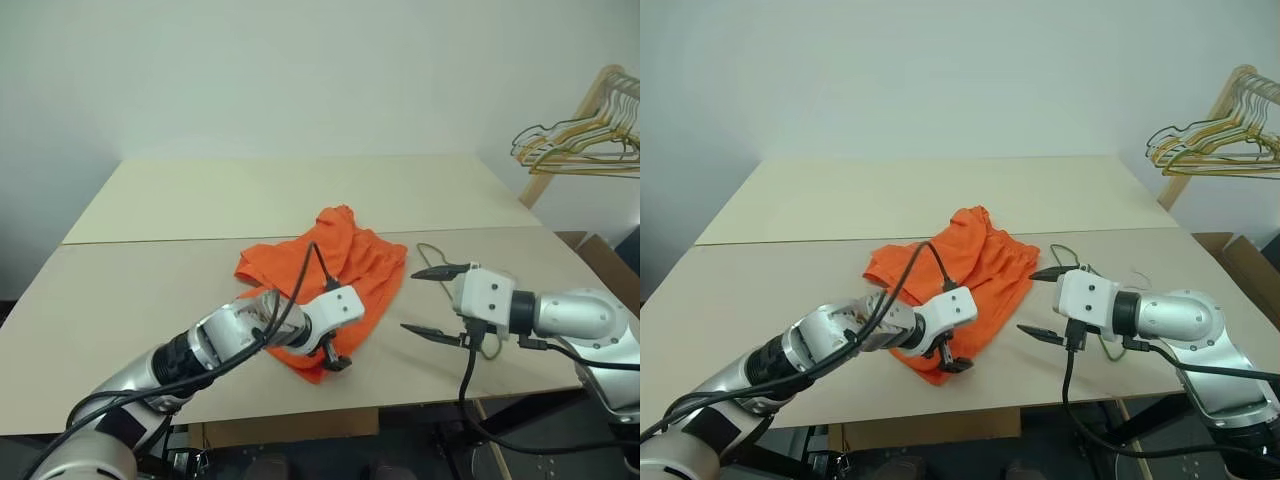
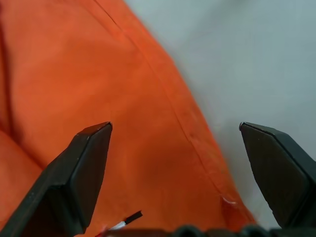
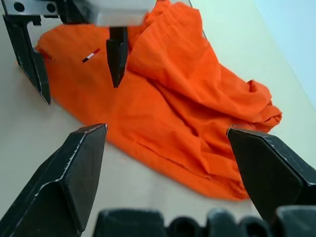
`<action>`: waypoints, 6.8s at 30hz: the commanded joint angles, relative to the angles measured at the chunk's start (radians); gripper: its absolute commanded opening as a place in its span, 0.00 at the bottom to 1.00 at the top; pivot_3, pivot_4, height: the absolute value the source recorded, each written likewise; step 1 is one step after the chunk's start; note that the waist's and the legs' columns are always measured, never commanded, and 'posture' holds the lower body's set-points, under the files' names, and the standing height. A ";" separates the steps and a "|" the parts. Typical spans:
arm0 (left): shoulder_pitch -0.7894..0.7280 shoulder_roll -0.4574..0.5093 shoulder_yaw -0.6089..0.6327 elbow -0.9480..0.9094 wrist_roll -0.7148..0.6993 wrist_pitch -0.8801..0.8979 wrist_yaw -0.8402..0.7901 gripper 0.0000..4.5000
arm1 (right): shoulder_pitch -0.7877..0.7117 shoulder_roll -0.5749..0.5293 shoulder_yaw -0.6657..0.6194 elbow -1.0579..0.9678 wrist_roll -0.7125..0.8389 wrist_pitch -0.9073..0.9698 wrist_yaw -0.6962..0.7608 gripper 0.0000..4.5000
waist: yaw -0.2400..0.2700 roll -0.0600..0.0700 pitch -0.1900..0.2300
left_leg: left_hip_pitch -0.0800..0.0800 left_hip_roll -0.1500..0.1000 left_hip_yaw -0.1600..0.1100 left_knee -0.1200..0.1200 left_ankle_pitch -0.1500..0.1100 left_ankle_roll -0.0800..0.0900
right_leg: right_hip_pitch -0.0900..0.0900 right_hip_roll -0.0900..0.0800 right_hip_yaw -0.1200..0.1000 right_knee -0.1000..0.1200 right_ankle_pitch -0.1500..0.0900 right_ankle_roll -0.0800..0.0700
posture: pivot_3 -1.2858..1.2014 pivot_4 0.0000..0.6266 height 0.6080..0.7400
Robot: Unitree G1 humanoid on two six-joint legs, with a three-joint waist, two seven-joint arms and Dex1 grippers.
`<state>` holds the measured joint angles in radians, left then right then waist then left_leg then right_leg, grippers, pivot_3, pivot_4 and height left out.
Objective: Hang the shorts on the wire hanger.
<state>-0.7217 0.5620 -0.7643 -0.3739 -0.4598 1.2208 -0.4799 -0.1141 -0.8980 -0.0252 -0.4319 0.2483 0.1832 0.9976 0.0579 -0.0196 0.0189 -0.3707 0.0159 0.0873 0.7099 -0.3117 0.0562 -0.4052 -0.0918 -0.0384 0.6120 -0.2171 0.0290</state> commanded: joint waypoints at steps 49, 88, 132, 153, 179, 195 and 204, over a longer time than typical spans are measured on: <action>0.631 0.592 0.821 -0.237 0.118 -0.550 -0.467 0.00 | -0.404 0.260 0.512 0.699 -0.987 -0.549 -0.583 0.74 | -0.010 0.003 0.008 | 0.001 -0.001 0.002 0.000 0.006 -0.009 | -0.004 -0.002 0.001 0.013 -0.007 0.000 | 0.59 0.00 1.00; 0.085 0.381 0.704 0.434 0.403 -0.957 -0.519 0.00 | -0.856 0.213 0.375 0.890 -0.443 -0.422 -0.227 0.01 | -0.015 0.009 0.013 | 0.007 -0.001 0.006 0.001 0.006 -0.010 | -0.002 -0.001 0.001 0.019 -0.007 -0.003 | 0.55 0.00 1.00; 0.830 0.608 0.938 0.118 0.409 -1.367 -0.472 0.00 | -0.675 0.244 0.582 1.257 -0.885 -1.249 -0.717 0.01 | -0.055 0.006 0.011 | 0.018 0.002 0.020 -0.024 0.018 -0.019 | -0.014 -0.007 0.000 0.024 -0.003 -0.014 | 0.57 0.00 1.00; 1.199 0.565 1.038 -0.351 0.353 -1.112 -0.650 0.15 | -0.450 0.069 0.535 0.966 -0.903 -1.223 -0.655 0.21 | -0.071 0.004 0.010 | 0.020 0.003 0.023 -0.024 0.014 -0.011 | -0.014 -0.006 0.004 0.026 -0.004 -0.014 | 0.54 0.00 1.00; 0.604 0.231 1.058 -0.264 -0.206 -0.689 -0.308 0.99 | 0.032 -0.164 0.015 0.209 0.162 0.205 -0.396 1.00 | -0.043 -0.001 0.006 | 0.024 0.015 0.022 -0.014 0.005 -0.008 | 0.000 0.002 -0.001 0.016 -0.001 -0.015 | 0.52 0.00 1.00; 0.556 0.165 0.928 -0.271 -0.188 -0.644 -0.225 0.99 | -0.115 0.058 0.032 0.328 0.122 0.904 -0.570 1.00 | -0.076 0.001 0.005 | 0.021 0.014 0.023 -0.014 0.004 -0.009 | -0.001 0.004 0.001 0.015 -0.002 -0.016 | 0.50 0.00 1.00; 0.571 0.171 0.933 -0.279 -0.182 -0.649 -0.243 1.00 | -0.241 0.149 0.046 0.467 0.103 0.978 -0.547 0.56 | -0.093 -0.001 0.004 | 0.021 0.014 0.023 -0.014 0.004 -0.009 | 0.000 0.005 0.001 0.015 -0.002 -0.015 | 0.51 0.00 1.00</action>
<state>-0.1438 0.7223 0.1588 -0.6344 -0.6457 0.5888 -0.7205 -0.3370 -0.7586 0.0238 0.0124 0.3586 1.1376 0.4519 -0.0350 -0.0207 0.0228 -0.3498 0.0300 0.1104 0.6963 -0.3074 0.0470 -0.4052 -0.0868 -0.0375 0.6266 -0.2187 0.0138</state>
